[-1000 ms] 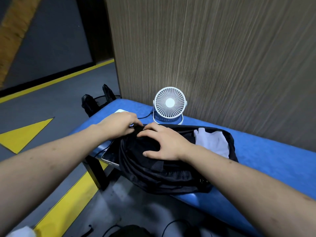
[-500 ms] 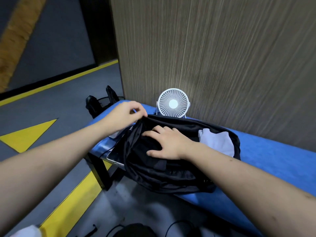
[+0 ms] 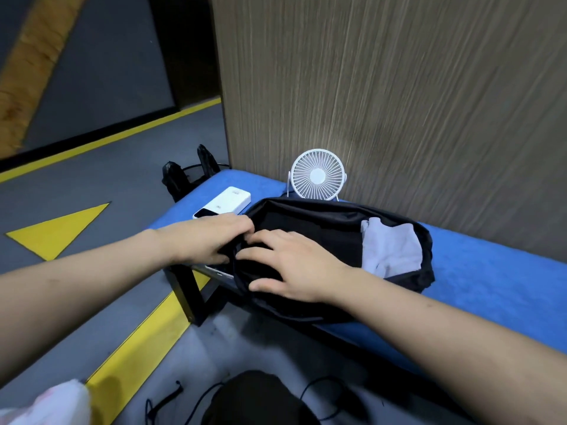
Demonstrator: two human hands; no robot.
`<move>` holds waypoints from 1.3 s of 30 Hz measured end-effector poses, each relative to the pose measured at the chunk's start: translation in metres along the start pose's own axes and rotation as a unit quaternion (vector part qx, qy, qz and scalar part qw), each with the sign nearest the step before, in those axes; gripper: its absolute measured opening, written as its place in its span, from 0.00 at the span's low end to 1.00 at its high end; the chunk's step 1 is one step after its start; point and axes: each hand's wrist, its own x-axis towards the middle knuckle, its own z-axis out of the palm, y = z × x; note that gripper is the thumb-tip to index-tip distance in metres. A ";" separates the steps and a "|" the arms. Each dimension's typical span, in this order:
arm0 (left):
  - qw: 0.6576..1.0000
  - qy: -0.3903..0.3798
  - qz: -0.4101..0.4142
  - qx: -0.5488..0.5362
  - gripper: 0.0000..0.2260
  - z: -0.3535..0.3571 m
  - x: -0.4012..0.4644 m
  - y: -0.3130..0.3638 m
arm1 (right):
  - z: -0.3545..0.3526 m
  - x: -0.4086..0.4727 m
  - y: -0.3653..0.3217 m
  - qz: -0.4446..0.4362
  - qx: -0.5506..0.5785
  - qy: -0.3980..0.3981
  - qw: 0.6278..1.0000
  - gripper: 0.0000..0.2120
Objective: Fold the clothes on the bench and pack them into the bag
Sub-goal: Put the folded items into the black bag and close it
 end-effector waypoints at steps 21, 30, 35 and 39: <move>0.983 0.170 0.033 -0.054 0.03 -0.001 -0.043 0.022 | 0.007 0.003 0.003 0.082 0.011 -0.138 0.987 0.32; 0.895 0.247 -0.157 -0.336 0.12 0.010 -0.021 0.054 | -0.023 -0.045 0.001 0.144 0.091 -0.040 0.985 0.27; 0.804 0.198 -0.313 -0.465 0.25 0.008 -0.018 0.067 | -0.034 -0.074 -0.003 0.142 -0.062 0.038 0.987 0.14; 0.753 0.191 -0.350 -0.523 0.25 0.001 -0.021 0.072 | -0.041 -0.096 -0.003 0.203 -0.010 0.106 0.973 0.08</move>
